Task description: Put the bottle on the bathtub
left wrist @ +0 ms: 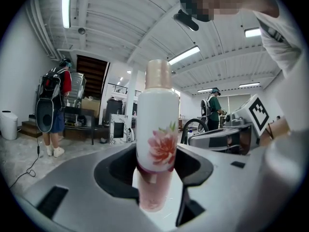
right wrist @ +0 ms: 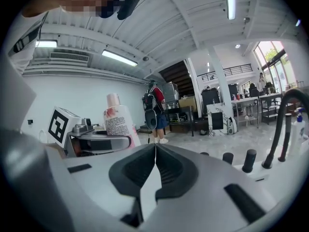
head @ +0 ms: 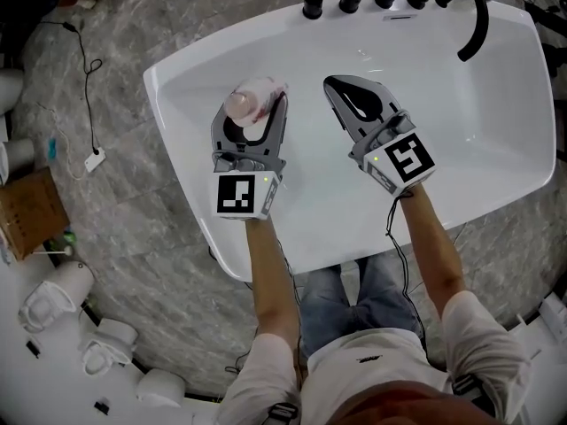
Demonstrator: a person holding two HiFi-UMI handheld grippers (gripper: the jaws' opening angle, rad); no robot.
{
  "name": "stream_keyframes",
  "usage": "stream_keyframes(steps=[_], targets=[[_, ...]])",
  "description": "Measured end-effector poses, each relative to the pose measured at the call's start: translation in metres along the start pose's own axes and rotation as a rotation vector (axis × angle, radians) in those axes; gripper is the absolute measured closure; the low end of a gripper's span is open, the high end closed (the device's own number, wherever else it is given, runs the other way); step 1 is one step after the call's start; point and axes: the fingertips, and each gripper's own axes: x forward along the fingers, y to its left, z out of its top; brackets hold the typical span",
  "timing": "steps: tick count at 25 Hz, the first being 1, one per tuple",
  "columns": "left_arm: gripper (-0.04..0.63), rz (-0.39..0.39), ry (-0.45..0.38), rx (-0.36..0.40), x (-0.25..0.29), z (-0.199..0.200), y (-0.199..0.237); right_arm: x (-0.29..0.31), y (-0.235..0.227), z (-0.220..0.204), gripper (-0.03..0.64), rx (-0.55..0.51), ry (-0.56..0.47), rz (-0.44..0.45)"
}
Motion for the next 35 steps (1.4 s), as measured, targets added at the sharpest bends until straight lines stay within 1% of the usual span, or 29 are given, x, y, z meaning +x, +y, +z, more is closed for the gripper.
stream_keyframes(steps=[7, 12, 17, 21, 25, 31, 35], targets=[[0.374, -0.021, -0.012, 0.01, 0.03, -0.026, 0.01, 0.027, -0.027, -0.027, 0.621, 0.007, -0.017, -0.008], [0.374, -0.03, -0.015, 0.014, 0.044, -0.042, 0.02, 0.045, -0.036, -0.038, 0.621, -0.014, -0.023, 0.001], [0.374, -0.043, -0.017, 0.035, 0.065, -0.056, 0.031, 0.063, -0.048, -0.052, 0.621, -0.047, -0.009, 0.017], [0.374, -0.053, -0.018, 0.073, 0.082, -0.065, 0.037, 0.075, -0.06, -0.063, 0.621, -0.058, -0.006, 0.016], [0.374, -0.063, -0.02, 0.101, 0.099, -0.072, 0.046, 0.087, -0.069, -0.065, 0.621, -0.075, -0.019, 0.021], [0.374, -0.067, -0.027, 0.101, 0.12, -0.083, 0.062, 0.103, -0.081, -0.076, 0.621, -0.095, -0.008, 0.023], [0.374, -0.063, -0.025, 0.119, 0.136, -0.084, 0.073, 0.111, -0.089, -0.081, 0.621, -0.101, 0.002, 0.017]])
